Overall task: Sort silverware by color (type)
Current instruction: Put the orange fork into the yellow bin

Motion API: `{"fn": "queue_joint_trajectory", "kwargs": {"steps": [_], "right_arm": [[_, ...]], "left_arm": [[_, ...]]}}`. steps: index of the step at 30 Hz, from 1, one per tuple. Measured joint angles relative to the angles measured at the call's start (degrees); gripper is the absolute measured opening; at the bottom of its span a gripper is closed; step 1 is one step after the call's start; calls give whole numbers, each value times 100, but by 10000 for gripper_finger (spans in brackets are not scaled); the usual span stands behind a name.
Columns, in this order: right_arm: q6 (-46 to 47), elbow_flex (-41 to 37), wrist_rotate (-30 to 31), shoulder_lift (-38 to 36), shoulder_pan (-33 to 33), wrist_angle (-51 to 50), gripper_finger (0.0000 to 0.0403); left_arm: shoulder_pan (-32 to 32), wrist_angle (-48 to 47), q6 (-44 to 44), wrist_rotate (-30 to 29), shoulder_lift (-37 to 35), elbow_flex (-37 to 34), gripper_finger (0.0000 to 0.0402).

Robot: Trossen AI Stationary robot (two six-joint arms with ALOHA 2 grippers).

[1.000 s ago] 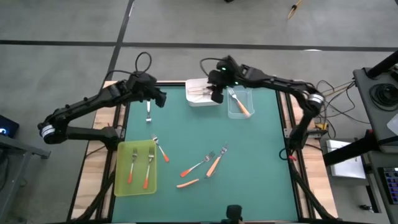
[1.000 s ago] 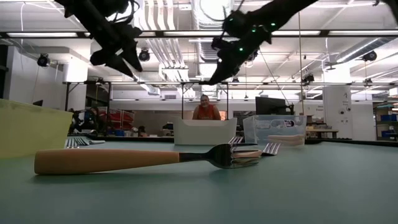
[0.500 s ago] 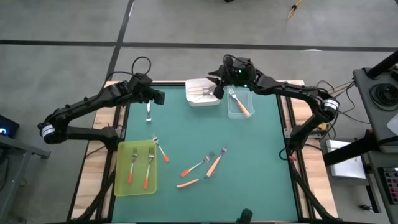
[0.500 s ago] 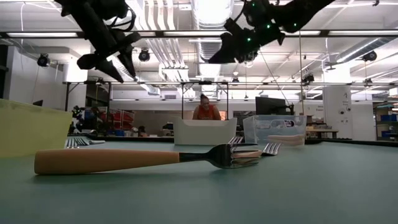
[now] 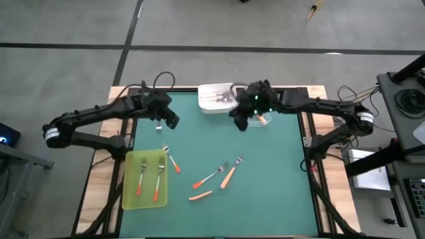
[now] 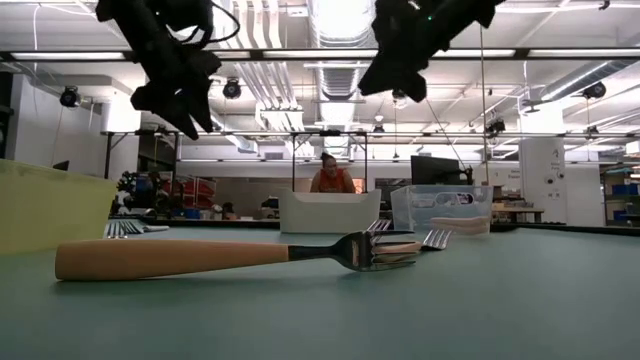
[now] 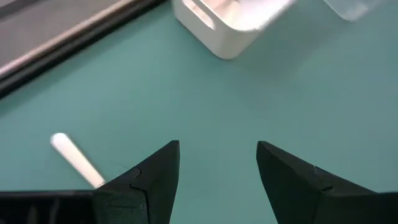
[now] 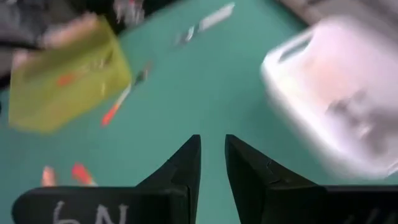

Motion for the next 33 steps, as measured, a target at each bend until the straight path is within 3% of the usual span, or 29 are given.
{"fn": "queue_joint_trajectory", "kwargs": {"steps": [9,16,24,33], "right_arm": [[596,-62,347,135,948,-1357,63],[570,-397,408,143,1177,-1743,63],[-220,-730,1284,146,1051,-1194,63],[-704,-513,1333,136,624,-961,63]], "left_arm": [[-835,-477,-968,-424,0,-155,196],[-1073,-644,-1804,-446,2,-557,196],[-912,-640,-2481,-812,2,-1159,196],[-169,-532,-2448,-875,91,-1245,193]]}}
